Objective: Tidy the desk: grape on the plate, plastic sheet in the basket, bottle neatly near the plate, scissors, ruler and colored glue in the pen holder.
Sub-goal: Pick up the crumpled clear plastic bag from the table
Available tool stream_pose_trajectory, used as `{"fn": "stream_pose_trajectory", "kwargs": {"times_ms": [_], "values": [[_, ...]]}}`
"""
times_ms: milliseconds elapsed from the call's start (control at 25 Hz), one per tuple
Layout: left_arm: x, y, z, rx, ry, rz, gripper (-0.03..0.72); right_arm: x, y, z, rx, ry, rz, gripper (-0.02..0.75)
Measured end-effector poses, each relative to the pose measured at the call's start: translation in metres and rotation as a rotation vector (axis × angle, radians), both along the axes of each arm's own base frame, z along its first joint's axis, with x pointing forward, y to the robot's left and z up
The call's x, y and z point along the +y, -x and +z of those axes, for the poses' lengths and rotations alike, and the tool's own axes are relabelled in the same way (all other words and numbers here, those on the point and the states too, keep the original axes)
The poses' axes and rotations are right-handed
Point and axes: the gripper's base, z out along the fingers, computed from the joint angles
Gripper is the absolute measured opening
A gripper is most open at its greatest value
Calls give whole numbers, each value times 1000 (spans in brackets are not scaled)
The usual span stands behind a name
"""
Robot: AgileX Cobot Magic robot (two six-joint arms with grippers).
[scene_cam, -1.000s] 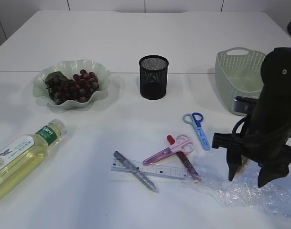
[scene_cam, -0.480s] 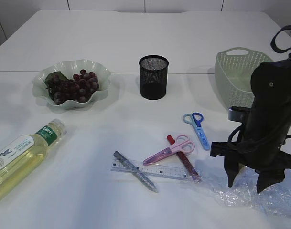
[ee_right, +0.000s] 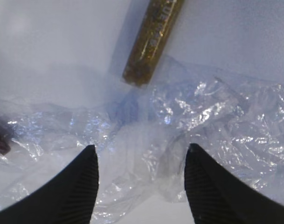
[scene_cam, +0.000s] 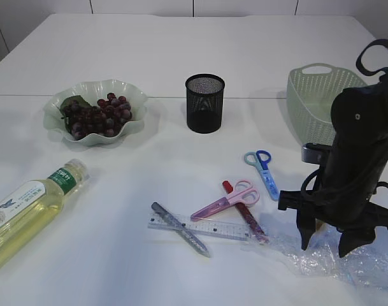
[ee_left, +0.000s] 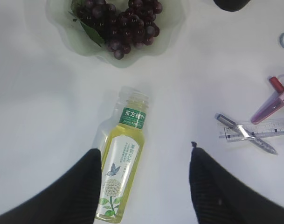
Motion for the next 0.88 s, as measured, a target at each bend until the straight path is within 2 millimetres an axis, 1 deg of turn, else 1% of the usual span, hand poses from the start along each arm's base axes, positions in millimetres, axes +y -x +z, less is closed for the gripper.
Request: {"fn": "stream_pose_trajectory", "kwargs": {"times_ms": [400,600,880], "values": [[0,0,0,0,0,0,434,1,0,0,-7,0,2,439],[0,0,0,0,0,0,434,1,-1,-5,8,5,2,439],[0,0,0,0,0,0,434,1,-2,-6,1,2,2,439]]}}
